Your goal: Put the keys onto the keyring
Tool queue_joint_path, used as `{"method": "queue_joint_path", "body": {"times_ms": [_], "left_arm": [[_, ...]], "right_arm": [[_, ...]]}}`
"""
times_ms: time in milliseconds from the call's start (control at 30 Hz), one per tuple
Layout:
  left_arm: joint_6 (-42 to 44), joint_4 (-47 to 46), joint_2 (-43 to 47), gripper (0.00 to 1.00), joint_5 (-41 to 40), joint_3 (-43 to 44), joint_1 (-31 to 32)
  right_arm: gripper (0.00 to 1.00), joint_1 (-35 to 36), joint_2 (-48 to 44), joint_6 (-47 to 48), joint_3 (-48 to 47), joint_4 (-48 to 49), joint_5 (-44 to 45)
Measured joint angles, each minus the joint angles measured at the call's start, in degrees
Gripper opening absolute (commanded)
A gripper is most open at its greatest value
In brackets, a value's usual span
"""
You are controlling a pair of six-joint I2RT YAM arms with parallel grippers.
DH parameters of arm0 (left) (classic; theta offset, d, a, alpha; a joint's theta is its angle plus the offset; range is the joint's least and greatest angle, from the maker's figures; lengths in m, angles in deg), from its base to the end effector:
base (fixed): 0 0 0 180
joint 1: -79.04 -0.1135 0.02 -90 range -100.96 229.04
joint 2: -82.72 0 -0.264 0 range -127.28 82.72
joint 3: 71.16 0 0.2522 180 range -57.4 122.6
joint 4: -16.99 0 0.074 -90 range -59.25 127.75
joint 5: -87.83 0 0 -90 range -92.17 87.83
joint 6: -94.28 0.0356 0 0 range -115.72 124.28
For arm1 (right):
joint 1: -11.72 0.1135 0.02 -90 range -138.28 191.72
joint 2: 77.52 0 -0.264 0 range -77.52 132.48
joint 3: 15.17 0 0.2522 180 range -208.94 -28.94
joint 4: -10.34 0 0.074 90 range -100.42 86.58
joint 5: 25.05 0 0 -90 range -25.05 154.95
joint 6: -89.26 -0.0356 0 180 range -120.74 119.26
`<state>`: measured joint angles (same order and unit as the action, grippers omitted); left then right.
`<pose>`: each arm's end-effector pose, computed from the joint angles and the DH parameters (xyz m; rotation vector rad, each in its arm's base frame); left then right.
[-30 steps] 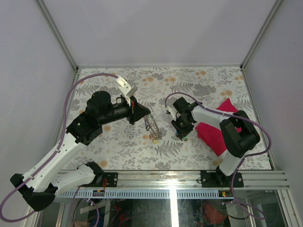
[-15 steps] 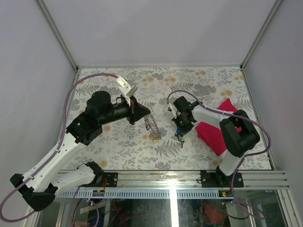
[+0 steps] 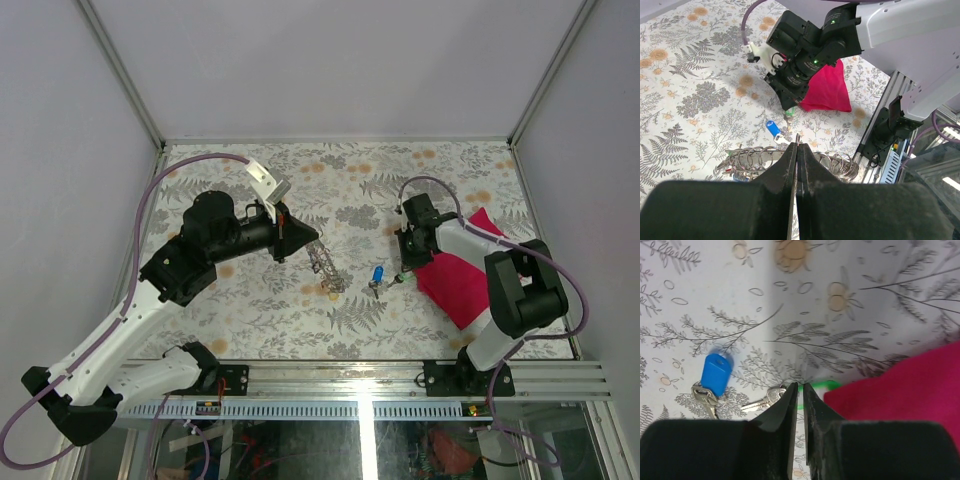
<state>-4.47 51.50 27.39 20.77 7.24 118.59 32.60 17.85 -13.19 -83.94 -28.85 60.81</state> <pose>0.1504 -0.1422 0.4083 0.7796 1.6855 -0.9523 0.2935 0.1147 0.1635 -0.2230 2.7362 0.2639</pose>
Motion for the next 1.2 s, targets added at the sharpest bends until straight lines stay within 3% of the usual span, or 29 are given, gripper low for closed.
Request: {"method": "queue_joint_path", "body": {"times_ms": [167,333,1200], "left_arm": [[0.02,0.0,0.0,0.0,0.07,0.07,0.0],[0.0,-0.02,-0.04,0.0,0.17,0.07,0.0],[-0.04,-0.02,-0.74,0.0,0.72,0.07,0.0]], "right_arm": [[0.36,-1.88,-3.82,-0.81,1.84,2.32,-0.02],[0.42,-1.81,-8.11,0.44,1.62,2.21,-1.38],[0.37,-3.23,-3.43,0.24,1.64,-0.79,-5.03]]}}
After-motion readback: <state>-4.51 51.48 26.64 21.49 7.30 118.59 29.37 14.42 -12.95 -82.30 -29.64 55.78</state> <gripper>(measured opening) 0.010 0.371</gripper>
